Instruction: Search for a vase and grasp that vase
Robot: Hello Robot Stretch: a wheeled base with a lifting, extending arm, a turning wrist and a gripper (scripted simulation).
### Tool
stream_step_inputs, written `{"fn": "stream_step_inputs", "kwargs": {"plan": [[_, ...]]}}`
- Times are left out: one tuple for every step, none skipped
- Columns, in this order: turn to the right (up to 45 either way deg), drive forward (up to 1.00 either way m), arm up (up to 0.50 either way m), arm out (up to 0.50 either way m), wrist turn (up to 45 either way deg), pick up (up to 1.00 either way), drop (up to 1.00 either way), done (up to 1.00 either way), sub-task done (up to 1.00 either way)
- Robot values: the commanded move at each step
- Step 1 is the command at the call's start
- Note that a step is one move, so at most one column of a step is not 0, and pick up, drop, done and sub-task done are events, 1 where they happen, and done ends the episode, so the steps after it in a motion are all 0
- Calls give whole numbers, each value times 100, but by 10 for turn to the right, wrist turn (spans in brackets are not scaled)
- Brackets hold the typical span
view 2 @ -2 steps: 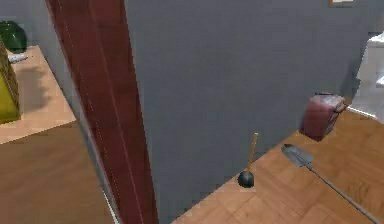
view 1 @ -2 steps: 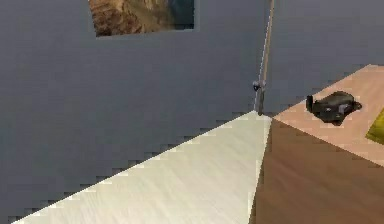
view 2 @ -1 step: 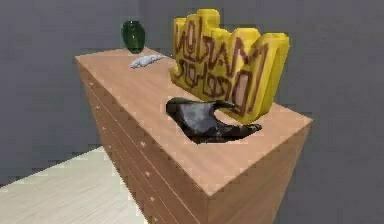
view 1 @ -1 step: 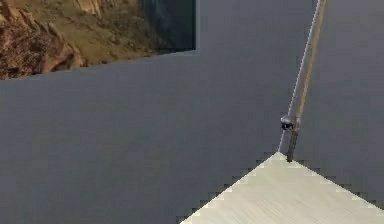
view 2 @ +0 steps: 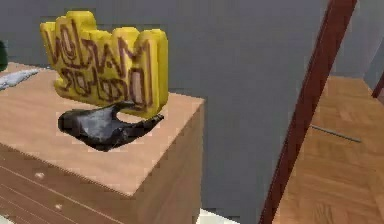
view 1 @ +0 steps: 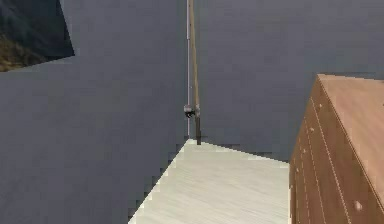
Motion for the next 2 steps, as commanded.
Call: {"fn": "stream_step_inputs", "kwargs": {"plan": [[0, 5, 0, 0, 0, 0, 0, 0, 0], [210, 0, 0, 0, 0, 0, 0, 0, 0]]}}
